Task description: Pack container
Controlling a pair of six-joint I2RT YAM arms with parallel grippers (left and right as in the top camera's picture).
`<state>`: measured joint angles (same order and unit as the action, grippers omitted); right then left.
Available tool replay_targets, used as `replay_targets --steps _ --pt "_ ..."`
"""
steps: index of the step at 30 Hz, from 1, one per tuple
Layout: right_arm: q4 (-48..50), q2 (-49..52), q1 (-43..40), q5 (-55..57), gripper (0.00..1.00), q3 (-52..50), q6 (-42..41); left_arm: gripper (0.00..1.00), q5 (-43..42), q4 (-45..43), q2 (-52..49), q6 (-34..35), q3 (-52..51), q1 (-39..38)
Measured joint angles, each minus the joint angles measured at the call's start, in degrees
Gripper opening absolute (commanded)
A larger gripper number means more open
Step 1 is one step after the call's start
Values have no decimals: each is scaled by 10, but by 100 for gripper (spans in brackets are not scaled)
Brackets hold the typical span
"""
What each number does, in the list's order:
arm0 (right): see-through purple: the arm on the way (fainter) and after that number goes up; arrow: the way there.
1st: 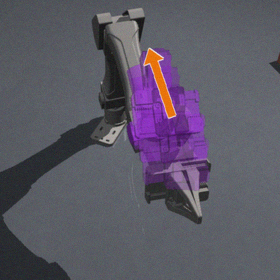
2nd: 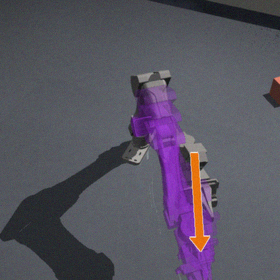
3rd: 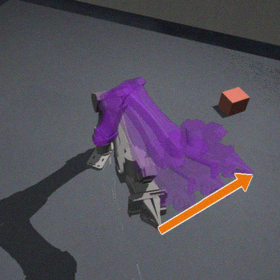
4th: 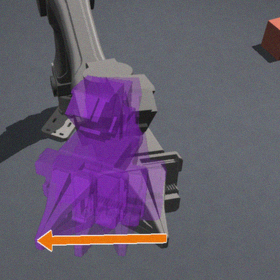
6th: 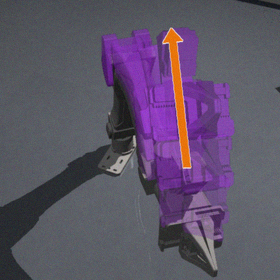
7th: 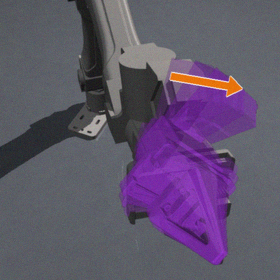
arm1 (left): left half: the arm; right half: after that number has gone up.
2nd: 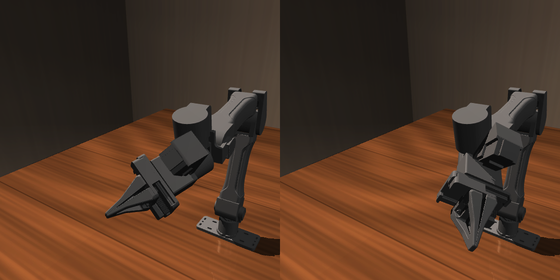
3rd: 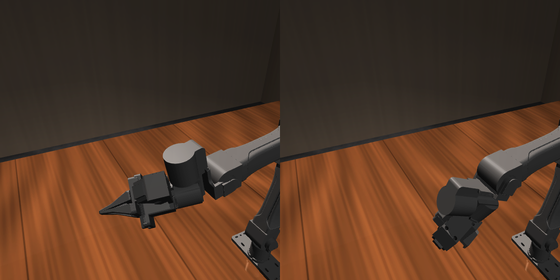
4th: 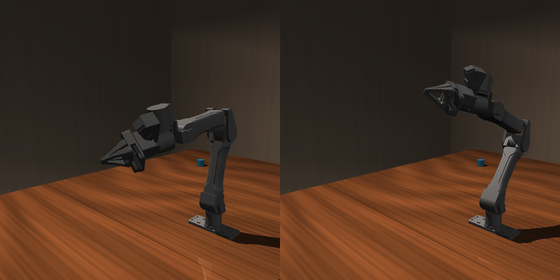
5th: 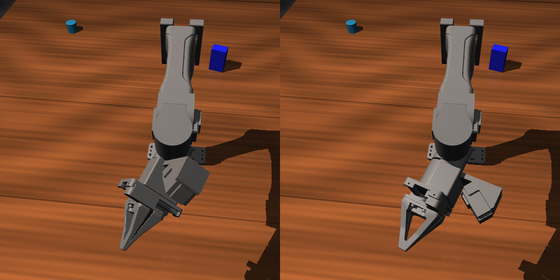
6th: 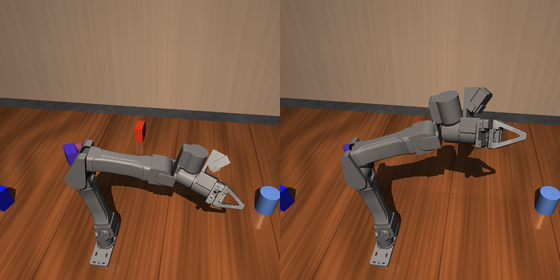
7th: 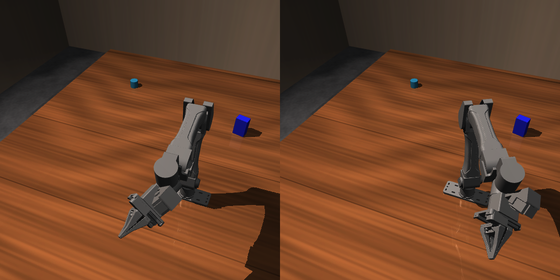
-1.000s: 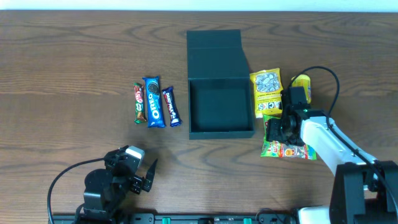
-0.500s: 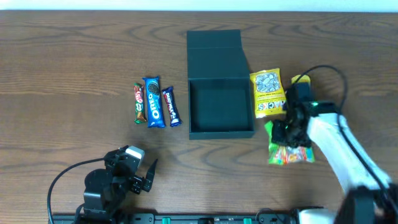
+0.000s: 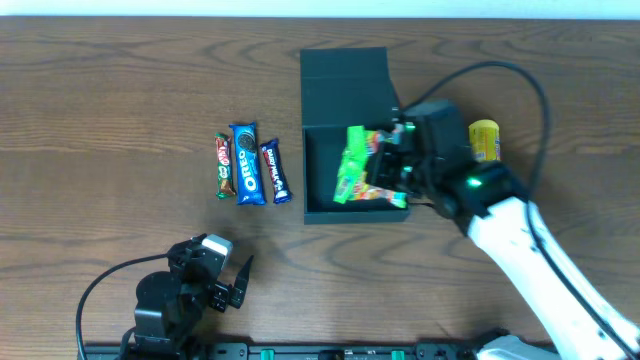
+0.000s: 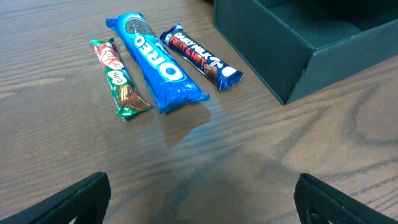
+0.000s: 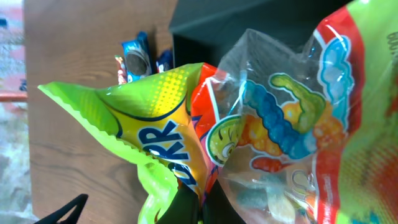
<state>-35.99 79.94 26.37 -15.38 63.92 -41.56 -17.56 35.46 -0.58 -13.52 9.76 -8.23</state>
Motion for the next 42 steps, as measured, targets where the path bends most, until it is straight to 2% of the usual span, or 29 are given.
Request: replay_targets --steps 3,8,9,10,12,13,15,17,19,21,23,26,29,30,31,35,37,42 --pt "23 71 22 7 2 11 -13 96 0 0 0 0 0 0" --pt "-21 167 35 28 1 95 -8 95 0 0 0 0 0 0" --pt "-23 177 38 30 14 101 -3 95 0 0 0 0 0 0" --pt "-23 184 40 31 39 103 -1 95 0 0 0 0 0 0" --pt "-24 191 42 35 74 103 20 95 0 0 0 0 0 0" --pt "-28 191 42 35 76 106 30 96 0 0 0 0 0 0" --pt "-46 191 42 38 69 119 41 95 0 0 0 0 0 0" --pt "-64 191 42 52 54 142 54 96 0 0 0 0 0 0" --pt "-67 191 42 71 53 151 70 95 0 0 0 0 0 0" --pt "-72 191 43 79 57 151 89 95 0 0 0 0 0 0" --pt "-84 191 50 84 57 152 108 96 0 0 0 0 0 0" --pt "-146 181 49 83 56 155 127 96 0 0 0 0 0 0" --pt "-236 92 28 110 52 156 150 95 0 0 0 0 0 0" --pt "-267 35 23 129 53 155 158 96 0 0 0 0 0 0" --pt "-264 -3 23 137 54 149 164 95 0 0 0 0 0 0" --pt "-231 -189 22 146 56 4 179 96 -5 -7 0 0 0 0" --pt "-235 -238 22 131 58 -52 181 95 -14 -7 0 7 0 0" --pt "-233 -291 22 76 61 -94 182 95 -54 -23 0 173 0 0"
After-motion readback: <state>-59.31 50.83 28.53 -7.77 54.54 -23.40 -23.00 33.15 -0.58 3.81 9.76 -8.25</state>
